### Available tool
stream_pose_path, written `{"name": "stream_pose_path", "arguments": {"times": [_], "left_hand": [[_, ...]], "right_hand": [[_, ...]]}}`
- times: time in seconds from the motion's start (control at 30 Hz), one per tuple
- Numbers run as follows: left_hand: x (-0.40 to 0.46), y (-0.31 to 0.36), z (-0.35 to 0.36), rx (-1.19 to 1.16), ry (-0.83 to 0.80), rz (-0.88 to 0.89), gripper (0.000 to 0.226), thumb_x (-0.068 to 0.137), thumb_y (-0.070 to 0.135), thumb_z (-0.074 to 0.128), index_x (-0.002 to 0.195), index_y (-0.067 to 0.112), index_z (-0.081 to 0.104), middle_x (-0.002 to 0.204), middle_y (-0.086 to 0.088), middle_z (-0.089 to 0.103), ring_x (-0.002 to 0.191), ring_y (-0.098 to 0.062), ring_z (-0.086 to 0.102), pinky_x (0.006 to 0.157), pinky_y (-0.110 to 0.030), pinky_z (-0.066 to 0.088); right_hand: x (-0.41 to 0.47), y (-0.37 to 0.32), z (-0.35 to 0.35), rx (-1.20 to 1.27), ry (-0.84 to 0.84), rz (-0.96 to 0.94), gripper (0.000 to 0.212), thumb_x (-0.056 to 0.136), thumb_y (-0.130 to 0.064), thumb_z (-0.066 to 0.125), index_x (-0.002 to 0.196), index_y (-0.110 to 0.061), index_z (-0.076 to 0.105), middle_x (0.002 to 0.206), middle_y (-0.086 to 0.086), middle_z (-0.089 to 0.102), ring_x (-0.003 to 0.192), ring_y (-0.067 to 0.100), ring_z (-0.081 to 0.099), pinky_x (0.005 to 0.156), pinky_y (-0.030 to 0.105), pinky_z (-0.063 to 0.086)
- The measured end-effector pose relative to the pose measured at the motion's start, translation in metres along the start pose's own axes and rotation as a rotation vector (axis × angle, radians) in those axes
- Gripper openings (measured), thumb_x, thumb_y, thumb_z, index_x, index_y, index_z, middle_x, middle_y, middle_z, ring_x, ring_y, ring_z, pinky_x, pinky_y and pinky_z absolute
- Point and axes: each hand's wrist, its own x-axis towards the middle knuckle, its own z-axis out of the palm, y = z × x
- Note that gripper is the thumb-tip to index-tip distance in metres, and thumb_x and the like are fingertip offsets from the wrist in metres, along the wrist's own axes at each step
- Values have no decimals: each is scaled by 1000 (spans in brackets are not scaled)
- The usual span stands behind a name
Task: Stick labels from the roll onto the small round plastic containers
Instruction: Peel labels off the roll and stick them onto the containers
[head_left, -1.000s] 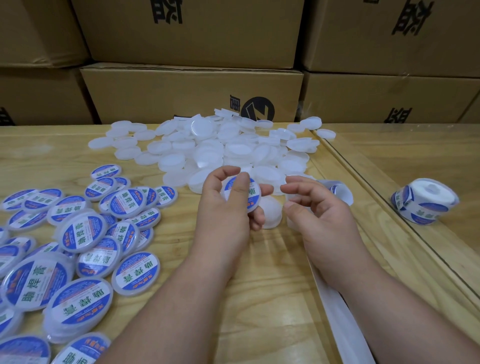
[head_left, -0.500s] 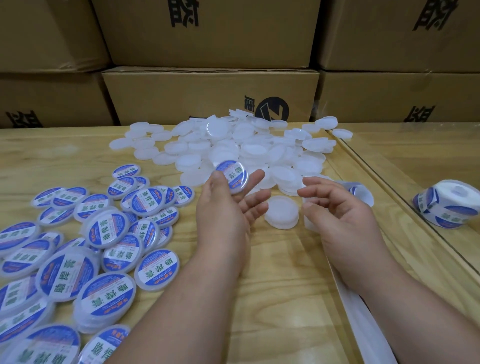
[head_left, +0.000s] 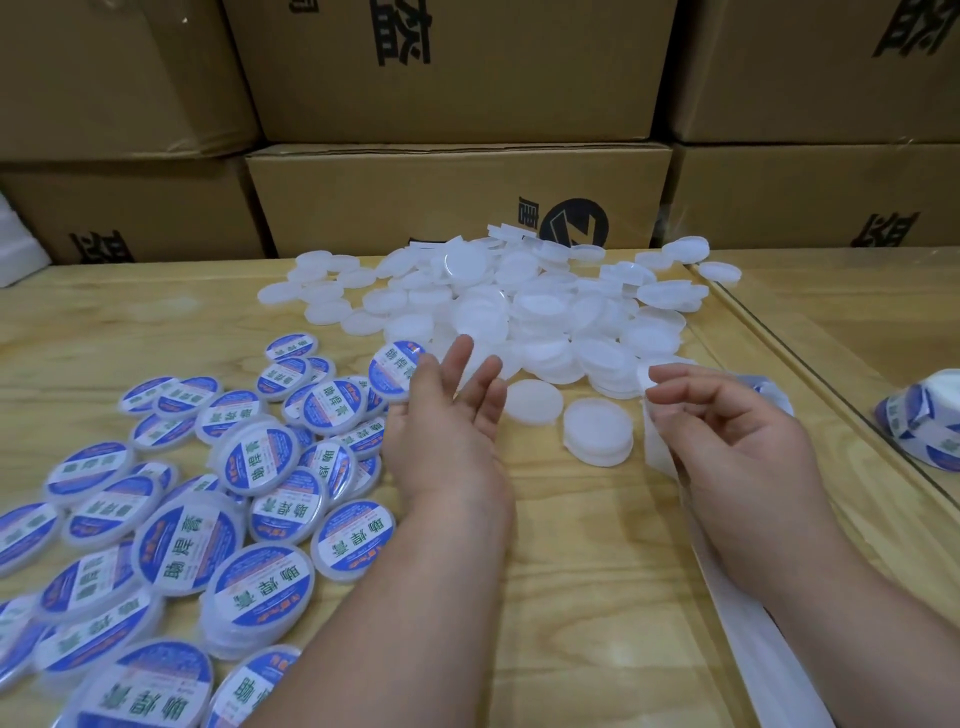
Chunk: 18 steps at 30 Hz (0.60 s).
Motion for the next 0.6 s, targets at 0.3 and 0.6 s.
{"name": "stream_pose_path", "arguments": {"times": [0.3,0.6], "left_hand": [[5,-3,-4,55,57,97,18,108,30,45,102,20,59,101,8,79,93,-13,76,73,-27,57],[-5,-10,-4,567,-114,265,29,101,44,55,87,23,70,83,13,77,81,3,70,71,-19,54]], "right_hand": [[0,-6,-1,-77,159,-31,36,88,8,58,79,-24,72,111,-5,68,80,7,62,71,25,48],[0,-5,-3,-267,229,-43,17,89,-14,67,88,-31,62,98,-3,52,69,7,49,64,19,42]]}}
